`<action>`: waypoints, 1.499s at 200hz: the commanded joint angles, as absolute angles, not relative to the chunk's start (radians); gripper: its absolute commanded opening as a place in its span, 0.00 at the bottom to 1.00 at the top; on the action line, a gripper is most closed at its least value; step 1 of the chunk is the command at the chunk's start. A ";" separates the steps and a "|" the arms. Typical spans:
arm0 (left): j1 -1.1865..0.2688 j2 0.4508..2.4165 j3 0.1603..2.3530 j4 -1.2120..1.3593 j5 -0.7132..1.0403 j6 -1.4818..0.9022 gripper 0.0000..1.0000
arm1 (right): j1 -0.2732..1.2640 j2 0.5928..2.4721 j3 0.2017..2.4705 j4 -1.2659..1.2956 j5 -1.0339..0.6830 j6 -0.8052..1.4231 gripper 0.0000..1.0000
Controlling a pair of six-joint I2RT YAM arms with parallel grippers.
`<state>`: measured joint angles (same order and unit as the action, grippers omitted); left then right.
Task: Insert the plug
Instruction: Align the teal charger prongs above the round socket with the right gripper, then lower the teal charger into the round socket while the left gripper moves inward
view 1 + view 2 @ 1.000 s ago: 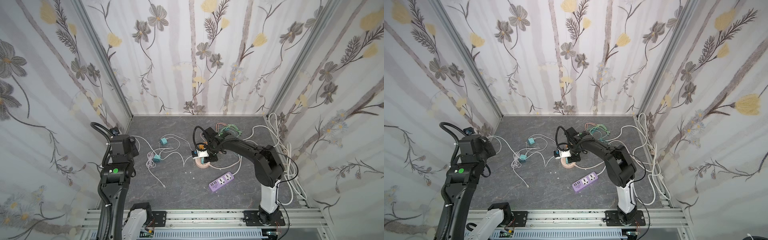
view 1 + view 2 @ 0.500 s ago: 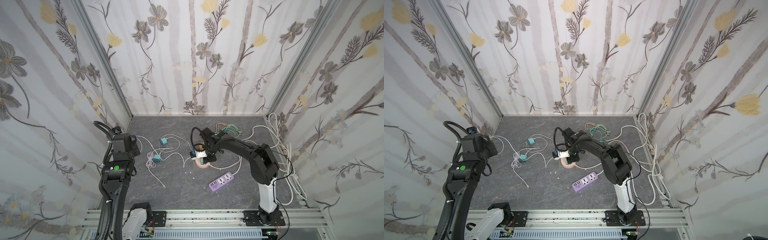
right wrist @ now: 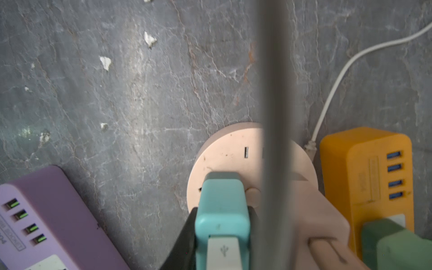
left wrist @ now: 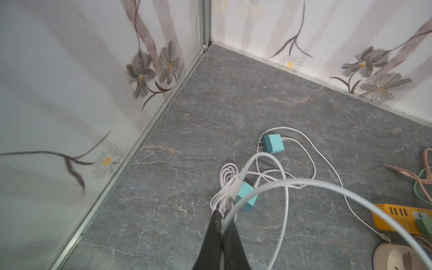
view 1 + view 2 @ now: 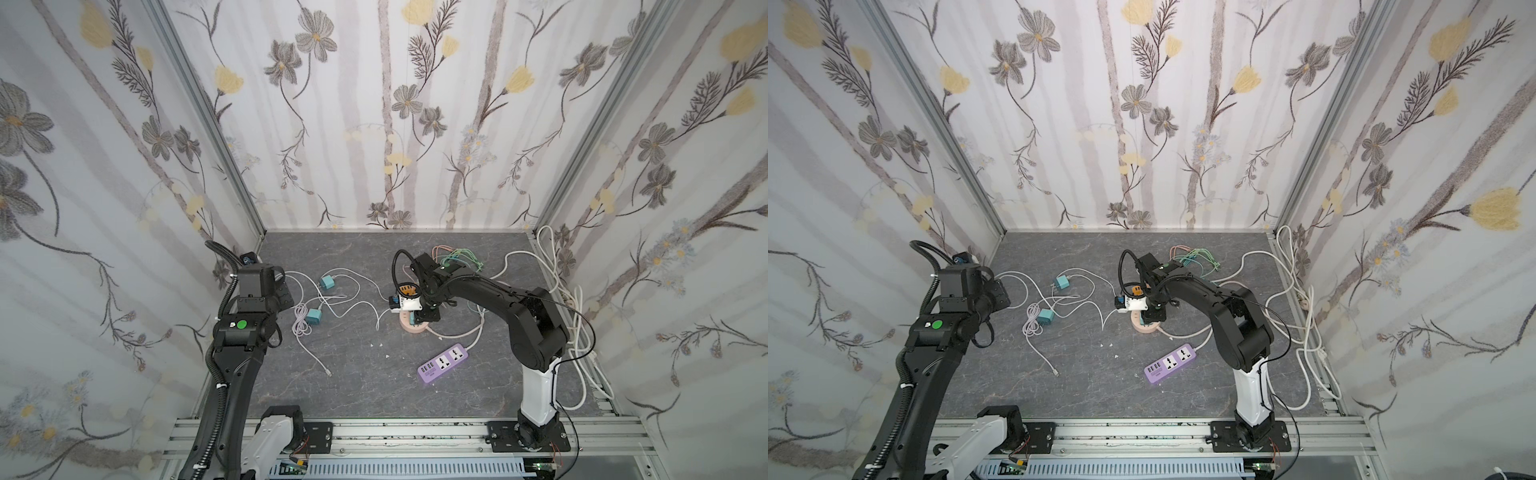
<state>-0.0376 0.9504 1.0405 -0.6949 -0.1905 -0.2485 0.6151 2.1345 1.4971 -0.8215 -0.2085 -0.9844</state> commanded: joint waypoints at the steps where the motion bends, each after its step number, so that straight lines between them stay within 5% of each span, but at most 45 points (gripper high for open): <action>1: -0.096 0.978 1.023 -0.634 -0.191 -0.317 0.00 | 0.568 2.132 1.449 -0.891 0.016 -0.996 0.04; 54: -0.244 1.143 1.066 -0.568 -0.183 -0.346 0.00 | 0.455 2.088 1.405 -0.893 -0.008 -1.030 0.10; 120: -0.406 1.398 1.166 -0.495 -0.165 -0.367 0.00 | 0.381 2.026 1.349 -0.857 -0.093 -1.041 0.31; 142: -0.418 1.487 1.215 -0.490 -0.167 -0.347 0.00 | 0.380 2.004 1.353 -0.868 -0.105 -1.057 0.57; 146: -0.419 1.500 1.226 -0.488 -0.169 -0.340 0.00 | 0.380 1.995 1.352 -0.870 -0.120 -1.055 0.70; 149: -0.419 1.511 1.234 -0.488 -0.172 -0.335 0.00 | 0.381 1.986 1.350 -0.870 -0.131 -1.053 0.94; 152: -0.419 1.523 1.241 -0.487 -0.176 -0.329 0.00 | 0.381 1.979 1.348 -0.869 -0.142 -1.050 0.99; 240: -0.419 1.912 1.642 -0.551 -0.241 -0.169 0.00 | 0.374 1.562 1.063 -0.577 -0.235 -0.797 0.99; 288: -0.419 2.094 1.807 -0.606 -0.242 -0.166 0.00 | 0.370 1.338 0.884 -0.287 -0.089 -0.200 0.99; 300: -0.419 2.131 1.848 -0.621 -0.240 -0.166 0.07 | 0.367 1.299 0.857 -0.272 -0.026 -0.023 0.99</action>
<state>-0.4183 2.0754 1.7798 -0.5716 -0.2249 -0.1703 0.3706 1.3598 0.8997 -0.4435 -0.1471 -0.4648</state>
